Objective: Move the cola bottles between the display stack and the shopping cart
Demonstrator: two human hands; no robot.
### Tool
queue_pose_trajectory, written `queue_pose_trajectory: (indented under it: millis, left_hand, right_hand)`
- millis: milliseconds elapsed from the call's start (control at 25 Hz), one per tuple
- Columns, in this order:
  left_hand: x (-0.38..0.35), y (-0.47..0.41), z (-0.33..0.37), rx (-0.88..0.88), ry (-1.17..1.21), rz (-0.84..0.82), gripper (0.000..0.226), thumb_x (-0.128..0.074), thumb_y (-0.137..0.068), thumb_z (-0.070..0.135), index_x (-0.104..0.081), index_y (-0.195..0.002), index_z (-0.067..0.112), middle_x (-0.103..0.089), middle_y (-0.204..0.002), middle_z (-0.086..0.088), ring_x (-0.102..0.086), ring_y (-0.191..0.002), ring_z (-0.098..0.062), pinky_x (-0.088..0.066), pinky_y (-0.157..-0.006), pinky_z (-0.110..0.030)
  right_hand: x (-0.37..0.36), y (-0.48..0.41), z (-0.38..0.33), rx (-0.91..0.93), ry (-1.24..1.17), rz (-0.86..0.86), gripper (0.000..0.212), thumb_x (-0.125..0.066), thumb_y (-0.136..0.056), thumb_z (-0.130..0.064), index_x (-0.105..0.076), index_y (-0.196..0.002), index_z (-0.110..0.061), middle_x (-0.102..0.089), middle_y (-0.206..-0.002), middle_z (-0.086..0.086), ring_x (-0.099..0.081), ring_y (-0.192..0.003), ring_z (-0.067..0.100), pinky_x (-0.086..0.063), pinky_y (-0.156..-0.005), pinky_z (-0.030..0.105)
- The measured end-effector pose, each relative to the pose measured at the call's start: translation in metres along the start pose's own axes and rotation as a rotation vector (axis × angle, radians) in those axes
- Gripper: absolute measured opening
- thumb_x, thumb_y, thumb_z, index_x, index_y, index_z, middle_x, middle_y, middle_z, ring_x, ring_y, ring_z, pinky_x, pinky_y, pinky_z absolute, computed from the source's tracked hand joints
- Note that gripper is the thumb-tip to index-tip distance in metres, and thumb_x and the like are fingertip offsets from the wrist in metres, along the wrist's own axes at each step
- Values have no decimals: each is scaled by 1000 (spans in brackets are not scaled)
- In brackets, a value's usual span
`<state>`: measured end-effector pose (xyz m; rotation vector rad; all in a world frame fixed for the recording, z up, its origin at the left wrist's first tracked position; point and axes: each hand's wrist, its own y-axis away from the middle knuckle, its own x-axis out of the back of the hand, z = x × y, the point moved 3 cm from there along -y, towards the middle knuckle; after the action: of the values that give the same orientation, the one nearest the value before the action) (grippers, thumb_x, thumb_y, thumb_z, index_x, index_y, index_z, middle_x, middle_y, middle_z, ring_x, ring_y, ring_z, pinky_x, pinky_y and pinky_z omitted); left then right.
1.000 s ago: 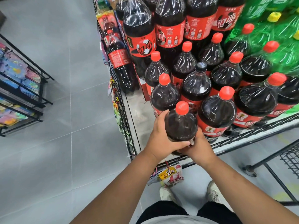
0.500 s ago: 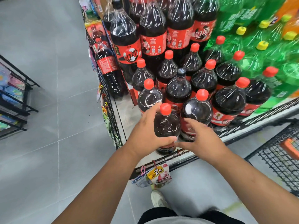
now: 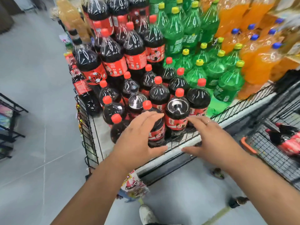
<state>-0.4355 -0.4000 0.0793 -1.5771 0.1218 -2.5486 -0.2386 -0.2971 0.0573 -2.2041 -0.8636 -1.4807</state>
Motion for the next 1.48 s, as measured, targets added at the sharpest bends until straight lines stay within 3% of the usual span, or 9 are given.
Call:
queue_pose_trajectory:
  millis: [200, 320, 400, 640, 800, 960, 1200, 1480]
  left_hand:
    - [-56, -27, 88, -137, -41, -143, 93, -76, -80, 59, -30, -157, 31, -30, -161, 9, -19, -146, -5, 5, -108, 0]
    - [-87, -43, 131, -182, -79, -194, 91, -65, -77, 64, -37, -155, 25, -37, -159, 0, -30, -147, -17, -14, -123, -23]
    - [-107, -54, 160, -212, -97, -219, 89, -65, -78, 63, -39, -154, 24, -42, -155, -1, -37, -144, -20, -25, -120, -31]
    - [-157, -96, 231, -347, -100, -340, 87, -71, -85, 58, -29, -157, 31, -32, -160, 4, -31, -146, -17, -20, -119, -27]
    - [-191, -134, 265, -440, -94, -405, 85, -70, -86, 57, -32, -156, 28, -36, -157, 3, -35, -143, -18, -24, -118, -30]
    - [-232, -178, 282, -502, -92, -487, 87, -63, -83, 65, -32, -155, 29, -38, -157, 1, -37, -144, -22, -30, -121, -40]
    - [-281, -261, 308, -621, -126, -642, 83, -64, -90, 58, -26, -158, 28, -35, -159, 3, -33, -147, -20, -27, -123, -46]
    - [-329, -327, 337, -716, -169, -771, 82, -62, -93, 57, -23, -159, 27, -35, -160, 1, -34, -147, -23, -28, -123, -43]
  right_hand:
    - [33, 58, 81, -147, 47, 30, 104, -75, -69, -64, -26, -152, -28, -33, -153, 2, -34, -139, 25, -34, -113, 38]
    - [48, 92, 123, -236, 30, 36, 104, -75, -69, -64, -23, -153, -29, -29, -155, 0, -34, -139, 25, -34, -113, 39]
    - [59, 114, 151, -292, 32, 45, 104, -74, -71, -62, -20, -154, -29, -28, -155, -1, -34, -139, 24, -35, -112, 39]
    - [83, 168, 222, -536, -4, 28, 105, -72, -74, -63, -10, -154, -34, -18, -159, 1, -25, -143, 25, -31, -115, 38]
    - [84, 184, 263, -681, -43, 19, 104, -74, -73, -60, -12, -153, -35, -17, -160, 1, -24, -144, 26, -30, -116, 40]
    - [85, 182, 299, -813, -59, -5, 106, -72, -72, -64, -10, -153, -38, -14, -161, -1, -23, -145, 25, -29, -116, 40]
    - [98, 155, 351, -1009, -84, -3, 107, -72, -73, -64, -9, -154, -35, -17, -161, 0, -27, -143, 26, -33, -114, 41]
    - [95, 132, 403, -1124, -118, -33, 106, -73, -73, -62, -12, -155, -31, -18, -161, 4, -29, -143, 27, -35, -114, 45]
